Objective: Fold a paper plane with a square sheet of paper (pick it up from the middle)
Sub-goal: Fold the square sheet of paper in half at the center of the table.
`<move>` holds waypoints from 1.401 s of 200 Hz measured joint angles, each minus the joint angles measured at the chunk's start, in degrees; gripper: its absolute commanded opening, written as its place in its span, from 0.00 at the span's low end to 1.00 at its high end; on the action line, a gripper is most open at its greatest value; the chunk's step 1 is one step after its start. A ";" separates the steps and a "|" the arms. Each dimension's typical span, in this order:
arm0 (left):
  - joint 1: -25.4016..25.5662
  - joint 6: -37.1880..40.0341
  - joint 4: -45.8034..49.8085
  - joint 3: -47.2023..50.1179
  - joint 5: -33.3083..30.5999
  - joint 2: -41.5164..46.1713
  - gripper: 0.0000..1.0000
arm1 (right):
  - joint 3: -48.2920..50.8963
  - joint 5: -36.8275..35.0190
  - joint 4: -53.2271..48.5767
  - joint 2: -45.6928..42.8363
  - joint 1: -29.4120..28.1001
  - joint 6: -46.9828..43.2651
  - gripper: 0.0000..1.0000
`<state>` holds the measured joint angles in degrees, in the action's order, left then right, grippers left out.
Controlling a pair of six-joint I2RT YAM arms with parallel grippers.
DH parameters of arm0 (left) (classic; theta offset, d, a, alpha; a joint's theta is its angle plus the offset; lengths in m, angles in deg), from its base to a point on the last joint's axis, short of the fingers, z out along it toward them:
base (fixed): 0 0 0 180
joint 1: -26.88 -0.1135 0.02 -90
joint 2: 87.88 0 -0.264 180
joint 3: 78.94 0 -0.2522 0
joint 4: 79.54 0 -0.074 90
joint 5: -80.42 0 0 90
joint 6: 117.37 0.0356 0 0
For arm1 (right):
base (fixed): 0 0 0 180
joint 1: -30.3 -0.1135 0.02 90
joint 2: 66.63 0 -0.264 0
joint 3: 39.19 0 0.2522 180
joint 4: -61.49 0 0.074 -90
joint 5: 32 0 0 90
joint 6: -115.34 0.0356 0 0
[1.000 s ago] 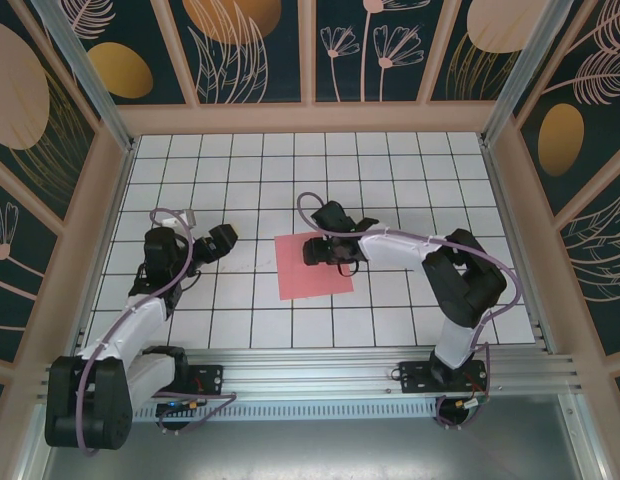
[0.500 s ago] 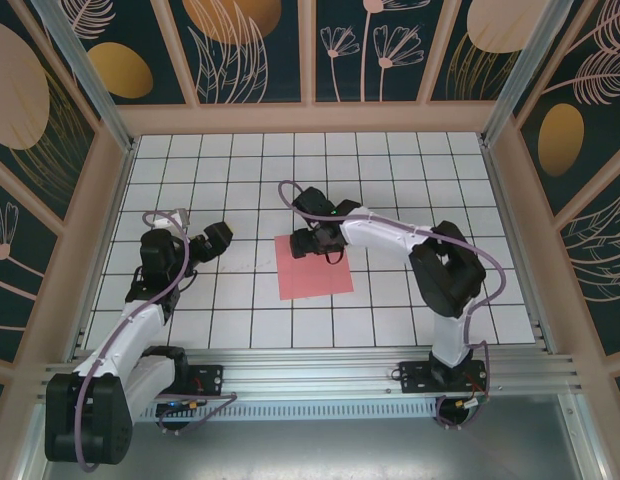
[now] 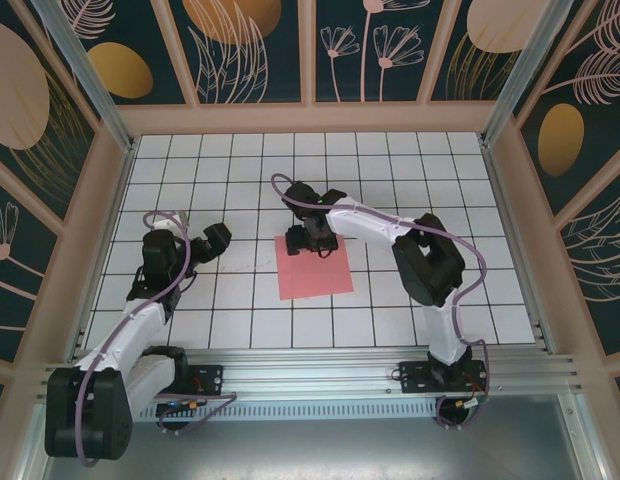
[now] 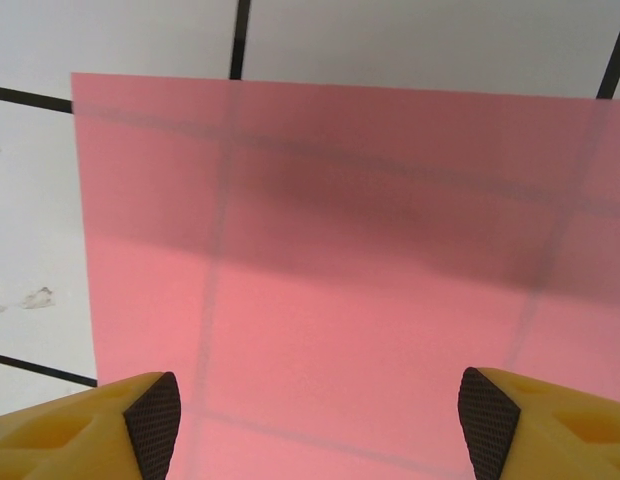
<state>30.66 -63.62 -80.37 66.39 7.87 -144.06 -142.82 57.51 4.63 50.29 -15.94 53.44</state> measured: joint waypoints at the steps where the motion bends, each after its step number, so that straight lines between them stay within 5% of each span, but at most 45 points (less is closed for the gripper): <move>1: 0.00 0.00 0.00 0.00 0.00 -0.04 0.99 | -0.04 0.02 -0.11 0.04 0.00 0.04 0.77; 165: 0.00 0.68 -0.39 0.00 0.57 -3.87 0.99 | 0.33 -2.89 -3.56 4.66 -3.96 7.85 0.88; 280: 0.00 0.68 -0.44 -0.13 1.64 -4.63 0.99 | 1.84 -2.75 -2.56 3.72 -2.95 6.78 0.64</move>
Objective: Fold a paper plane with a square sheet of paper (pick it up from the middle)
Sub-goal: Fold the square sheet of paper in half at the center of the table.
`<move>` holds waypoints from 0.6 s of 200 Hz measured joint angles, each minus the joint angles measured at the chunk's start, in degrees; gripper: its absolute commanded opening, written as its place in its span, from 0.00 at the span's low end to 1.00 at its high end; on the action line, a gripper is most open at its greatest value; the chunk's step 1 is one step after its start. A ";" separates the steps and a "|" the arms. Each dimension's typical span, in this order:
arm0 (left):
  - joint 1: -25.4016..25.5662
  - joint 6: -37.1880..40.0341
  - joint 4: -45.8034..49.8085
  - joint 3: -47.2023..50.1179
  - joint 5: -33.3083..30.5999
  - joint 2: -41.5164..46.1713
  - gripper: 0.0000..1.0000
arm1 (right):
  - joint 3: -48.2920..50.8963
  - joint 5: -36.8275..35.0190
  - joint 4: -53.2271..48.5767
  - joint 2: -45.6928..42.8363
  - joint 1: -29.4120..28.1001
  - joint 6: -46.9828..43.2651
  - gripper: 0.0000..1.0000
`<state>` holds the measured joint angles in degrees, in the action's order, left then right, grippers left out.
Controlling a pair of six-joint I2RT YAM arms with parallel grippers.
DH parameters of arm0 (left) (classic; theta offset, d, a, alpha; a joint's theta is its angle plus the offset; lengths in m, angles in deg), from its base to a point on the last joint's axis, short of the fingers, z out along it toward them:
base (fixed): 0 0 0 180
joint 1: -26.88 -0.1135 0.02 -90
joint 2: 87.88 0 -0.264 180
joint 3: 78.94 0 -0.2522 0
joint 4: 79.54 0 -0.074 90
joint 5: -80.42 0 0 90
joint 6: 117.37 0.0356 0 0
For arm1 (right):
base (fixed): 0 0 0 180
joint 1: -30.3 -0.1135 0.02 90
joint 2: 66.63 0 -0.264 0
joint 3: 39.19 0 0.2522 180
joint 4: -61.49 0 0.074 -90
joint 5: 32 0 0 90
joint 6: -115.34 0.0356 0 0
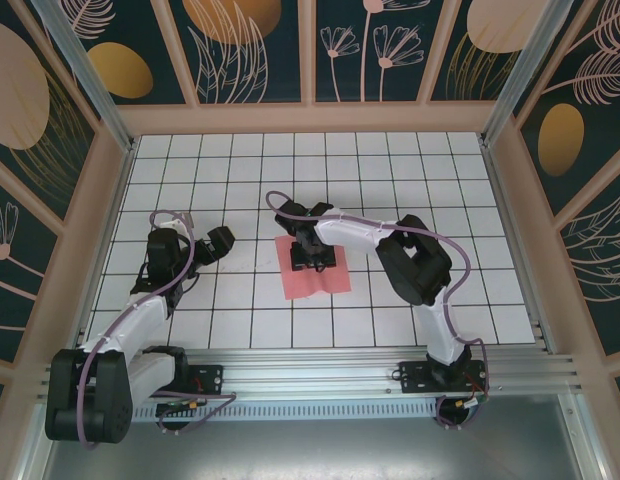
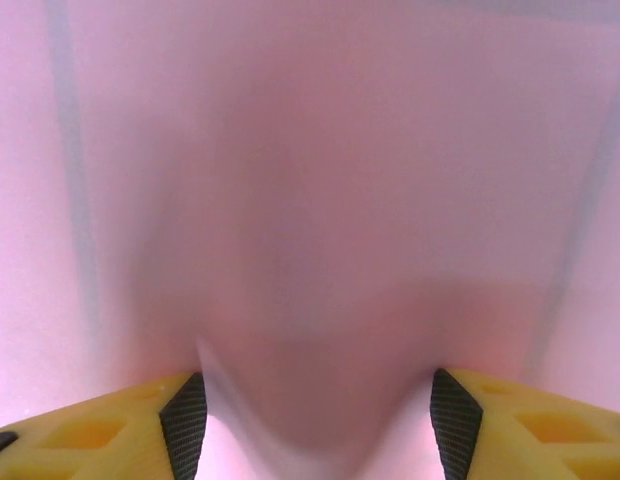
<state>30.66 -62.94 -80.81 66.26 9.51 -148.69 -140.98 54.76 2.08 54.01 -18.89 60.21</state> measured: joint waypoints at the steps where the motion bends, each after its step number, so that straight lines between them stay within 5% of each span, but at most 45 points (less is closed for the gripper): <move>1: 0.00 -0.02 0.00 0.00 -0.02 0.00 0.98 | -0.02 0.00 -0.02 0.00 0.00 -0.02 0.63; 48: 0.00 0.00 0.00 -0.07 0.20 0.00 0.99 | -0.31 -0.42 0.09 0.00 0.04 -0.46 0.37; 120: 0.00 -0.04 0.04 -0.63 1.46 -0.02 0.99 | 1.40 0.81 3.39 -5.29 1.40 -0.92 0.32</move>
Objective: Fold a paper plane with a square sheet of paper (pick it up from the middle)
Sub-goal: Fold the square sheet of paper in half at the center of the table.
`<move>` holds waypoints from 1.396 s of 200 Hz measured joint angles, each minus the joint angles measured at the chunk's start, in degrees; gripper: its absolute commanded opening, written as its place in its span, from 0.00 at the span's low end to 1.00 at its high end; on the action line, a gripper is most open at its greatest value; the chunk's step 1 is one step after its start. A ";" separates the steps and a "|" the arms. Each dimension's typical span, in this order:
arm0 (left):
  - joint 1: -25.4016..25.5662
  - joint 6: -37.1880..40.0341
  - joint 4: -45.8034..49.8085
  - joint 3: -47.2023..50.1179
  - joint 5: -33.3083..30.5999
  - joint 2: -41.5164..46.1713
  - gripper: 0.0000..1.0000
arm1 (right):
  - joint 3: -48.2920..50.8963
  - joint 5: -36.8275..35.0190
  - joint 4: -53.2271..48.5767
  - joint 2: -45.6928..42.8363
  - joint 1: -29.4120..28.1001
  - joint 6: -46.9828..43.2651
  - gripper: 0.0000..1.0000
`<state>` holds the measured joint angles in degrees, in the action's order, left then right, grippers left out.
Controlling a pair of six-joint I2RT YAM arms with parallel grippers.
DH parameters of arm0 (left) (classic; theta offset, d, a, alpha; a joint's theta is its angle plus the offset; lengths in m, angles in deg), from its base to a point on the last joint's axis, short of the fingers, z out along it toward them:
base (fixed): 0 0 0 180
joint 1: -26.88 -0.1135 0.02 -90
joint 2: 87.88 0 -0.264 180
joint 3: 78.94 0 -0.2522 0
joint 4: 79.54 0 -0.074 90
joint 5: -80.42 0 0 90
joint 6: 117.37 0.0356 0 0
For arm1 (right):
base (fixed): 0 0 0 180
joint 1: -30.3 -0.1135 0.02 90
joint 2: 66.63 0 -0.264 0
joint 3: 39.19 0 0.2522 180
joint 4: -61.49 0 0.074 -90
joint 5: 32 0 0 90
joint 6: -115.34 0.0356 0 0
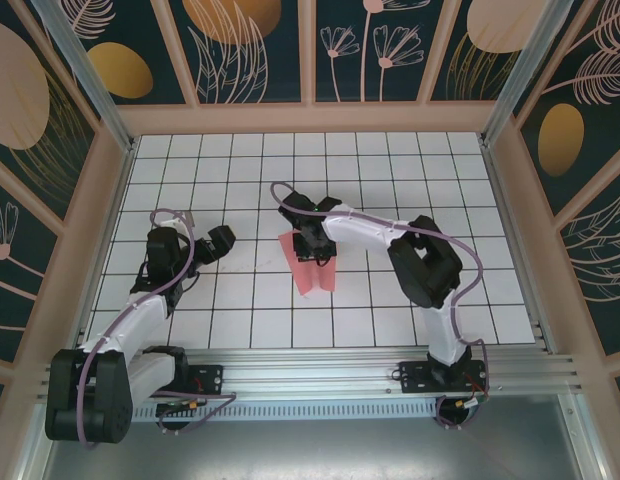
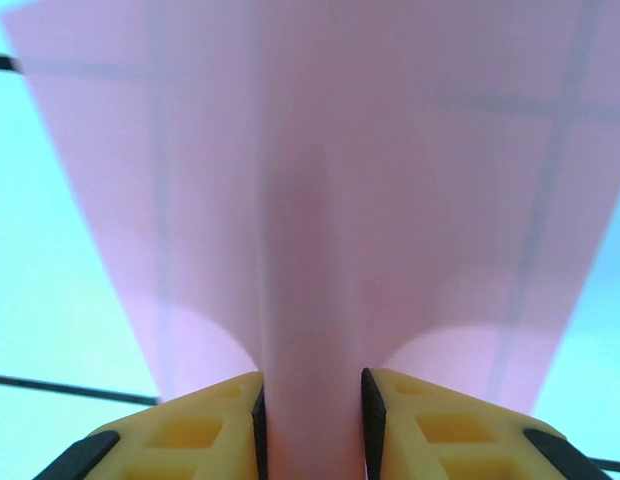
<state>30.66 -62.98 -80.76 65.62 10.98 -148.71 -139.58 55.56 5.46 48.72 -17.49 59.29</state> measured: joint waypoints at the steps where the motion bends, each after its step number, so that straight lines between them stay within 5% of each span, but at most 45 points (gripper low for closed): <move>1: 0.00 0.00 0.00 0.00 0.00 0.00 0.99 | 0.07 0.09 0.07 -0.13 0.02 0.00 0.32; 119: 0.61 -2.29 -3.04 -0.85 4.63 -3.28 0.99 | 24.74 19.47 26.53 -17.64 12.48 1.55 0.36; 200: 4.13 -3.02 -5.44 -3.58 6.05 -7.72 0.98 | 35.10 20.79 32.30 -23.80 16.52 4.15 0.40; 279: 7.54 -3.69 -6.43 -5.57 7.78 -11.47 0.90 | 36.54 17.29 29.51 -24.85 19.15 3.26 0.55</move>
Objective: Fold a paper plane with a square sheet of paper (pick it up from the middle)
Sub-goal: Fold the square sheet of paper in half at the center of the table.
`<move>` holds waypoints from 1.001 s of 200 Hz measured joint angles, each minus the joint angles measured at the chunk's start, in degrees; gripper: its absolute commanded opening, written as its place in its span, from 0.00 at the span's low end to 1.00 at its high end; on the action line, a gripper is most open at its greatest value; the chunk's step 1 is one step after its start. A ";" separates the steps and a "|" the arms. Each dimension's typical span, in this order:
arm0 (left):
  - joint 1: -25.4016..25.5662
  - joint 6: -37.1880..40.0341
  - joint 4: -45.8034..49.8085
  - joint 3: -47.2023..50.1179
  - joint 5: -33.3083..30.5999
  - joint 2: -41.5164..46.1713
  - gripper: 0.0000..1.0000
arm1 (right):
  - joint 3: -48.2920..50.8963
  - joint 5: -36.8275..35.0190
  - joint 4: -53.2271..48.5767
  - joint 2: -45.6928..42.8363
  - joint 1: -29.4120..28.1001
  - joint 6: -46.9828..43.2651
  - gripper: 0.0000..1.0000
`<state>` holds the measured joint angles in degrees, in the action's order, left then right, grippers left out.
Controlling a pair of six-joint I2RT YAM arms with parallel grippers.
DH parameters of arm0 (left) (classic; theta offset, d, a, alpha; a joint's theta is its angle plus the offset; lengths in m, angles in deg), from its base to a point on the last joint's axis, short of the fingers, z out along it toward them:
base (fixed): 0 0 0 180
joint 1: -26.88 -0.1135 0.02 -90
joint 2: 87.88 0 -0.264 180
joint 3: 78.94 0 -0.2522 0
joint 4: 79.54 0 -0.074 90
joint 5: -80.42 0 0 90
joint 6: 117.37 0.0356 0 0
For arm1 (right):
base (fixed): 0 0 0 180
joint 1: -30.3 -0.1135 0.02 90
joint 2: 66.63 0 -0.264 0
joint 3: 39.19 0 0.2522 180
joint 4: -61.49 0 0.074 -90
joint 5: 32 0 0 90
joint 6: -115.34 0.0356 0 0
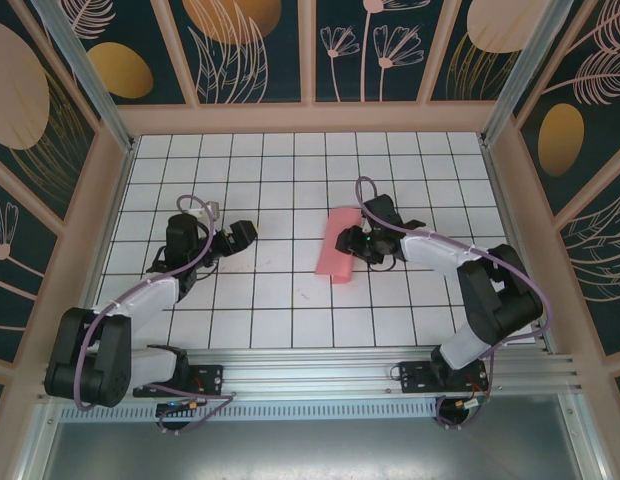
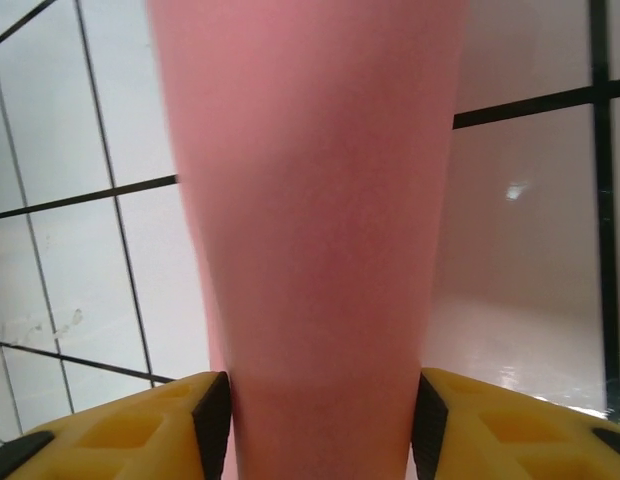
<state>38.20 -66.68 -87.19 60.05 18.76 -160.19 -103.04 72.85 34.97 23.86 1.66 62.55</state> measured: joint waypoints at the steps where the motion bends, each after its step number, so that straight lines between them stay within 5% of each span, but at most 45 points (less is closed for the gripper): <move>1: 0.04 0.00 -0.02 -0.02 0.04 -0.07 0.90 | 0.00 -0.02 -0.07 0.00 0.04 -0.04 0.55; 33: 1.18 0.00 -0.70 -1.03 0.66 -1.27 0.88 | 0.04 -1.40 -1.53 0.00 1.49 -1.44 0.37; 143: 1.95 0.00 -0.94 -2.45 -0.28 -1.95 0.88 | -0.11 10.40 9.25 0.70 -4.28 1.05 0.39; 200: 2.21 -0.24 -1.60 -2.45 1.53 -2.67 0.84 | -0.11 9.03 10.99 5.84 -4.35 3.32 0.50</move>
<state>40.40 -66.92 -88.78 57.60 20.29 -162.86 -103.15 81.88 45.96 29.70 -2.69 65.87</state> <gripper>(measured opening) 0.844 0.464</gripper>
